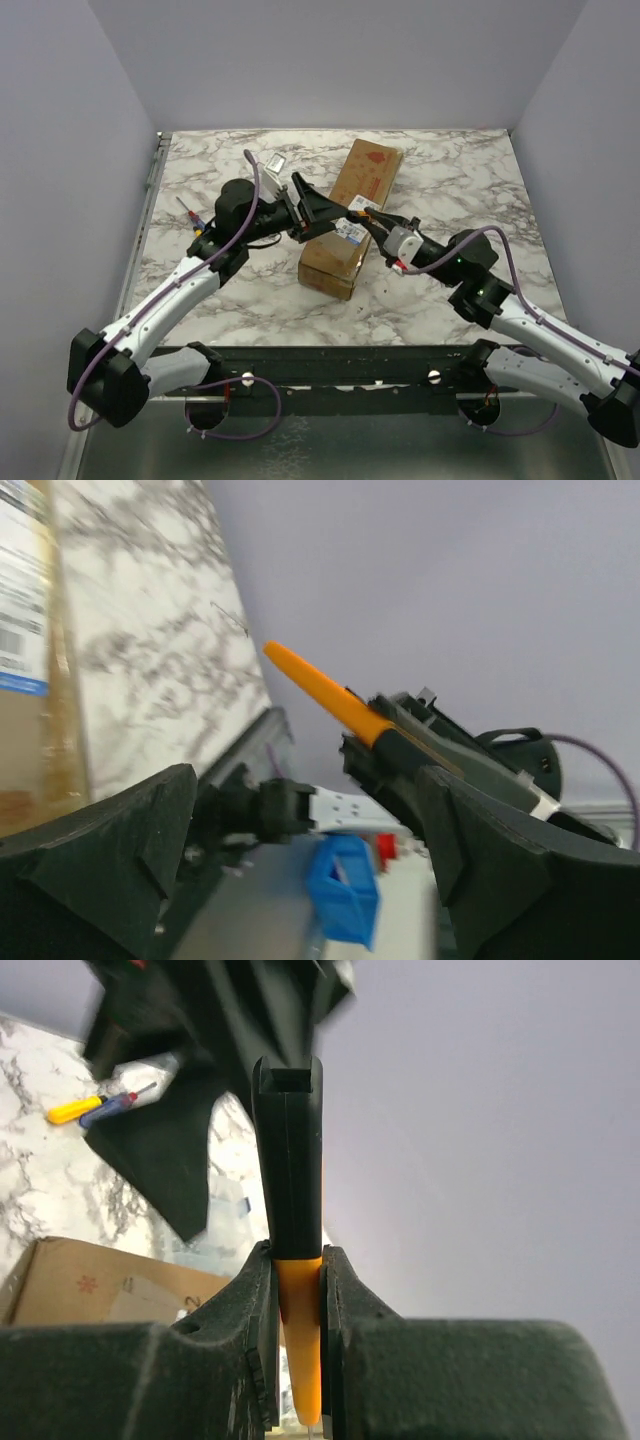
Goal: Unpack the express box
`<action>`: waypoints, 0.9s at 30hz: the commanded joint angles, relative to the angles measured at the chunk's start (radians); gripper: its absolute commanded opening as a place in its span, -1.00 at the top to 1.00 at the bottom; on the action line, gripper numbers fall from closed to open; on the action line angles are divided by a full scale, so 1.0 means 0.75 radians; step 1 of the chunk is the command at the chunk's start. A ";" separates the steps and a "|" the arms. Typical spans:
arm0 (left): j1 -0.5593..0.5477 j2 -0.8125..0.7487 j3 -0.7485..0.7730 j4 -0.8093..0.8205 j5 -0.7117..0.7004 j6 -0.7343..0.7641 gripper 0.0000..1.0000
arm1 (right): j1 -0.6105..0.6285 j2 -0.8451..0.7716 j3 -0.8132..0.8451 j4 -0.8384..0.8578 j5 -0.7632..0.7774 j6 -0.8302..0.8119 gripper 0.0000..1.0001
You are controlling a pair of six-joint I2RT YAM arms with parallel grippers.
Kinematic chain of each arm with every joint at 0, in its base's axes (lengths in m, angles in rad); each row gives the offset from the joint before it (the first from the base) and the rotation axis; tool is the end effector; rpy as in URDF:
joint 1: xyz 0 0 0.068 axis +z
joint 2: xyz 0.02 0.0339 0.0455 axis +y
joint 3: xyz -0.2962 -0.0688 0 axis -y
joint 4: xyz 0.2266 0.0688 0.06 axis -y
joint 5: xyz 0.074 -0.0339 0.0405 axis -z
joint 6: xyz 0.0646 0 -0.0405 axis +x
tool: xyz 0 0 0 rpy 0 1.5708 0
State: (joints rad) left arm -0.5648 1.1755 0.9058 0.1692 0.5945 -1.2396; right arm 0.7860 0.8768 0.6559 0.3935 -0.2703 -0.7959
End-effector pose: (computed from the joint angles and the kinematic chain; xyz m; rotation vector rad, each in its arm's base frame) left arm 0.2063 -0.1736 0.3715 -0.1361 2.0232 -1.7577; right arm 0.1284 0.1530 0.3735 -1.1455 0.8169 0.1807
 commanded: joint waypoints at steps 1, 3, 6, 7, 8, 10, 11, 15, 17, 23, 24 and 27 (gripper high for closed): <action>0.086 -0.194 0.031 -0.290 -0.202 0.500 -0.95 | -0.018 0.040 0.102 -0.054 0.228 0.450 0.99; 0.091 -0.272 0.032 -0.269 -0.246 0.642 -0.94 | -0.044 0.079 0.177 -0.175 0.224 0.655 0.99; 0.090 -0.361 -0.015 -0.077 -0.141 0.786 -0.97 | -0.110 0.162 0.315 -0.423 0.068 0.954 0.99; 0.091 -0.380 -0.044 0.002 -0.095 0.804 -0.97 | -0.130 0.189 0.349 -0.472 -0.079 1.004 0.99; 0.089 -0.388 -0.076 0.105 -0.034 0.807 -0.98 | -0.138 0.209 0.374 -0.497 -0.239 1.046 0.99; 0.086 -0.370 -0.093 0.226 0.027 0.793 -0.97 | -0.140 0.245 0.401 -0.461 -0.486 1.157 0.99; 0.084 -0.352 -0.083 0.263 0.063 0.776 -0.96 | -0.140 0.259 0.413 -0.446 -0.569 1.204 0.99; 0.062 -0.268 0.000 0.303 0.164 0.733 -0.85 | -0.140 0.290 0.424 -0.383 -0.721 1.288 0.99; 0.059 -0.249 0.009 0.303 0.146 0.718 -0.77 | -0.140 0.282 0.392 -0.293 -0.741 1.341 0.99; -0.002 -0.214 0.003 0.306 0.165 0.697 -0.51 | -0.140 0.323 0.408 -0.269 -0.740 1.370 0.99; -0.022 -0.212 -0.001 0.307 0.157 0.698 -0.48 | -0.140 0.332 0.417 -0.272 -0.748 1.371 0.99; -0.087 -0.207 -0.001 0.307 0.109 0.712 -0.30 | -0.140 0.360 0.441 -0.280 -0.748 1.371 0.99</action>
State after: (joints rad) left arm -0.5762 1.0153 0.8837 0.3637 0.6777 -0.7193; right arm 0.6796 1.1194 0.9489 0.1547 -0.7834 0.2016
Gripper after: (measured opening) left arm 0.701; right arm 0.194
